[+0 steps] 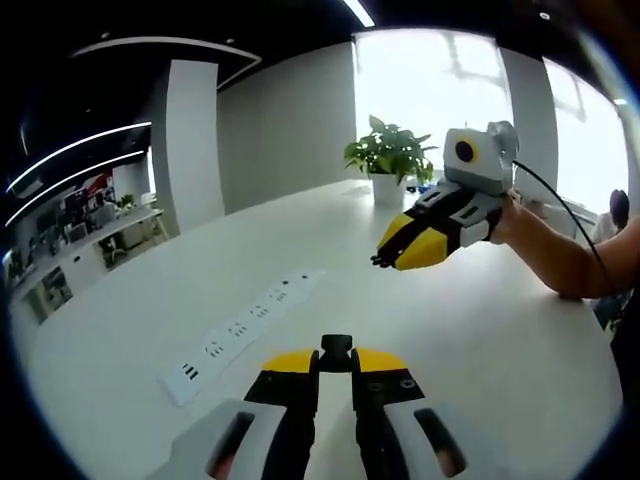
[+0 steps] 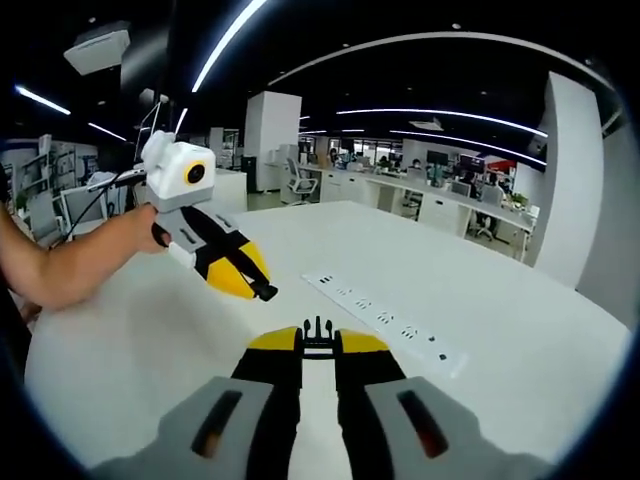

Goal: Snap the two parts of the plastic buckle together until the buckle closes and remains connected.

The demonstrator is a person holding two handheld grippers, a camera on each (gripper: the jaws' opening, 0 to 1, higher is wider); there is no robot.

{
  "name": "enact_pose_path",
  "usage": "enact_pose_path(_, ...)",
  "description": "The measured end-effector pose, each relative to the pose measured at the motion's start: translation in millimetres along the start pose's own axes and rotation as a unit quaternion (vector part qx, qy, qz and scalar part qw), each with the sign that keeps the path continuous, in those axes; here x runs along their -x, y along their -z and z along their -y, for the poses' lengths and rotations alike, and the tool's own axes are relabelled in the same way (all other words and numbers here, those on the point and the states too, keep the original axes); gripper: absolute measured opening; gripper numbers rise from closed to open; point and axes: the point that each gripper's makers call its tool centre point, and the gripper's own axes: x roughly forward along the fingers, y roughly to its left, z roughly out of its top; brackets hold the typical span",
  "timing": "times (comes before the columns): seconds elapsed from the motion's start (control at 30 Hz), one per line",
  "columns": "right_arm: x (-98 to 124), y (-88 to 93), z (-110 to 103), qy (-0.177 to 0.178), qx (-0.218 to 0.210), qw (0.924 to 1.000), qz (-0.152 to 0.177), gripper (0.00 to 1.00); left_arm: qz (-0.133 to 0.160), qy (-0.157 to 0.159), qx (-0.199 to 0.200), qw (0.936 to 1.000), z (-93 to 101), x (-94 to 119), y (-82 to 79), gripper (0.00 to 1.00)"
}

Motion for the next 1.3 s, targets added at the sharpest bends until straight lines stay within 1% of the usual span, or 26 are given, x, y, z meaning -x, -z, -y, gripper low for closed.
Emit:
enact_pose_path(0.1,1.4,0.2,0.2,0.004,-0.001,1.0,0.001,0.11,-0.002,-0.001,-0.001,1.0,2.5,0.6,4.3,0.11)
enact_pose_path(0.2,4.7,-0.1,-4.4,0.008,0.003,0.9999,0.006,0.11,-0.002,-0.001,0.003,1.0,3.9,2.7,6.7,0.11)
enact_pose_path(0.43,4.6,-2.4,-14.0,0.009,0.014,0.9998,0.01,0.11,0.005,-0.008,0.004,0.9999,8.0,9.8,9.3,0.11)
enact_pose_path(0.5,4.2,-1.4,-17.6,0.006,0.02,0.9998,0.007,0.11,0.008,-0.01,0.004,0.9999,8.4,10.8,12.2,0.11)
enact_pose_path(0.57,4.0,-0.5,-19.2,0.006,0.019,0.9998,0.006,0.11,-0.001,-0.016,0.004,0.9999,6.4,11.0,19.0,0.11)
enact_pose_path(0.6,4.1,-0.3,-19.9,0.006,0.019,0.9998,0.006,0.11,-0.001,-0.018,0.004,0.9998,6.1,12.1,20.2,0.11)
enact_pose_path(0.87,5.6,3.3,-25.2,0.007,0.015,0.9999,0.004,0.11,0.005,-0.017,0.014,0.9997,10.5,20.1,22.4,0.11)
enact_pose_path(0.93,6.2,4.0,-26.7,0.007,0.013,0.9999,0.004,0.11,0.001,-0.02,0.011,0.9997,11.2,21.0,24.9,0.11)
enact_pose_path(1.07,8.4,6.2,-29.2,0.011,0.014,0.9998,0.004,0.11,0.004,-0.02,0.012,0.9997,14.0,24.6,25.7,0.11)
enact_pose_path(1.3,11.9,8.6,-34.3,0.013,0.012,0.9998,0.003,0.11,0.001,-0.019,0.016,0.9997,20.3,26.8,31.0,0.11)
